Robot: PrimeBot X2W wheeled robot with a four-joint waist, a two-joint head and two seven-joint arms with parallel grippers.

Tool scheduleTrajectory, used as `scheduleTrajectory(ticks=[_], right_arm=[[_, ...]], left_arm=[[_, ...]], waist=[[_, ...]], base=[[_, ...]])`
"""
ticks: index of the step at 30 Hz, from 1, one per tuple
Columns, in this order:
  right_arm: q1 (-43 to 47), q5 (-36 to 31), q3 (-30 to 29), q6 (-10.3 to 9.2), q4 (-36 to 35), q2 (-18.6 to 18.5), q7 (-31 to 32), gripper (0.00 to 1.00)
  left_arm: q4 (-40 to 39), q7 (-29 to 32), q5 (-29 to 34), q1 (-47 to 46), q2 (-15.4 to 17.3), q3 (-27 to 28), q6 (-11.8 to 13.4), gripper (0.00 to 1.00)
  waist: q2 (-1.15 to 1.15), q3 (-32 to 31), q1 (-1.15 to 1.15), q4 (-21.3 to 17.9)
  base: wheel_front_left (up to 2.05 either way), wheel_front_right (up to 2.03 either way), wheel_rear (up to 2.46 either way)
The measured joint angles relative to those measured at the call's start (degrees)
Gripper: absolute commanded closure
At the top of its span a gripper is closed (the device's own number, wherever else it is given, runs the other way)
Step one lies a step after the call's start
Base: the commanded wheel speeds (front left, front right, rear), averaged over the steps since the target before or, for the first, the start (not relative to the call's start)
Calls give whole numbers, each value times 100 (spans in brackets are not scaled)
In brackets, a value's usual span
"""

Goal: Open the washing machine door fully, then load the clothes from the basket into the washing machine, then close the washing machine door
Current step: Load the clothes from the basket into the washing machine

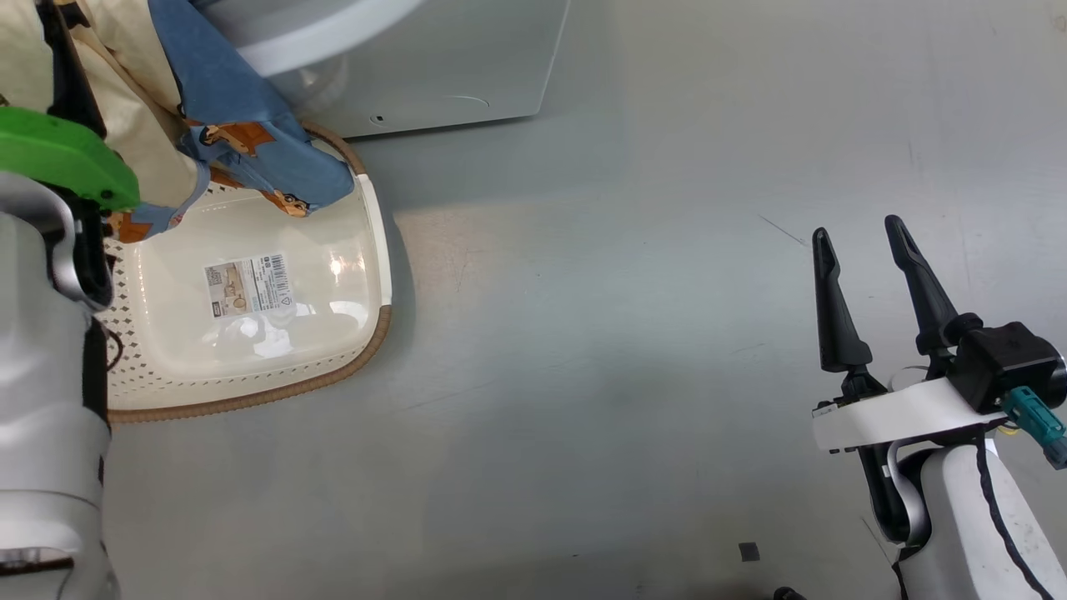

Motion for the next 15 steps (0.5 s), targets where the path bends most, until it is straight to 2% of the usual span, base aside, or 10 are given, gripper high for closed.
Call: scheduleTrajectory(ticks=[15], right_arm=[[4,-32,-91,0,1,-46,0,0]], left_arm=[[-1382,-19,-54,1526,-323,147,-18,0]], waist=[[0,-113,0,119]], base=[[0,0,0]])
